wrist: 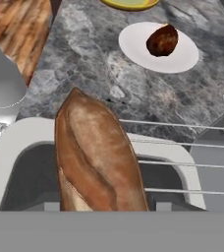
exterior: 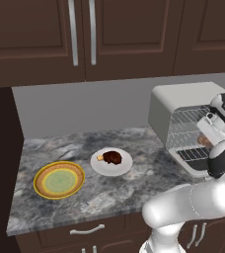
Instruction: Open the toaster oven door. Place the baguette on the bottom rack in the toaster oven and place the steak on the top rack.
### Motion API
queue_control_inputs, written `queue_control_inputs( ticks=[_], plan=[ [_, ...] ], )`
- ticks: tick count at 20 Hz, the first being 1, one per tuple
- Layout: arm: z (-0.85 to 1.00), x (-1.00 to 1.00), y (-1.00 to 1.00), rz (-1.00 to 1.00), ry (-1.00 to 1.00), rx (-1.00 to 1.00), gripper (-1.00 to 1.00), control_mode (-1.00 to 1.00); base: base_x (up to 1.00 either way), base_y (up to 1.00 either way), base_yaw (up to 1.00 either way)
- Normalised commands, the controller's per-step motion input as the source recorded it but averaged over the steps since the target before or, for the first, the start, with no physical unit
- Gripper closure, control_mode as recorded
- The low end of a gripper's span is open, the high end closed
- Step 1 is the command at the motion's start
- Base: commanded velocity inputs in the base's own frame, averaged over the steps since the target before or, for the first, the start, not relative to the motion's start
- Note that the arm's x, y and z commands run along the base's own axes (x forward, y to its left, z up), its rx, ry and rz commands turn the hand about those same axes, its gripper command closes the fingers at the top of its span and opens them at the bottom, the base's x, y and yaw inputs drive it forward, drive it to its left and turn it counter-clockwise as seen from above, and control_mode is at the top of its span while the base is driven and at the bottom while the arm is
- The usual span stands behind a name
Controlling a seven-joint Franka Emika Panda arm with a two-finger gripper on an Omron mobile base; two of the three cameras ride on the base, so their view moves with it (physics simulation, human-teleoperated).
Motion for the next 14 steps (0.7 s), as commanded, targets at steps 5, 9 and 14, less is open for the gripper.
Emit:
queue_control_inputs(
  ticks=[5, 9, 14],
  plan=[
    [-0.15, 0.01, 0.00, 0.00, 0.00, 0.00, 1.00, -1.00, 0.00, 0.00, 0.00],
    [-0.14, 0.05, 0.00, 0.00, 0.00, 0.00, 1.00, -1.00, 0.00, 0.00, 0.00],
    [-0.12, 0.09, 0.00, 0.00, 0.00, 0.01, 1.00, -1.00, 0.00, 0.00, 0.00]
  ],
)
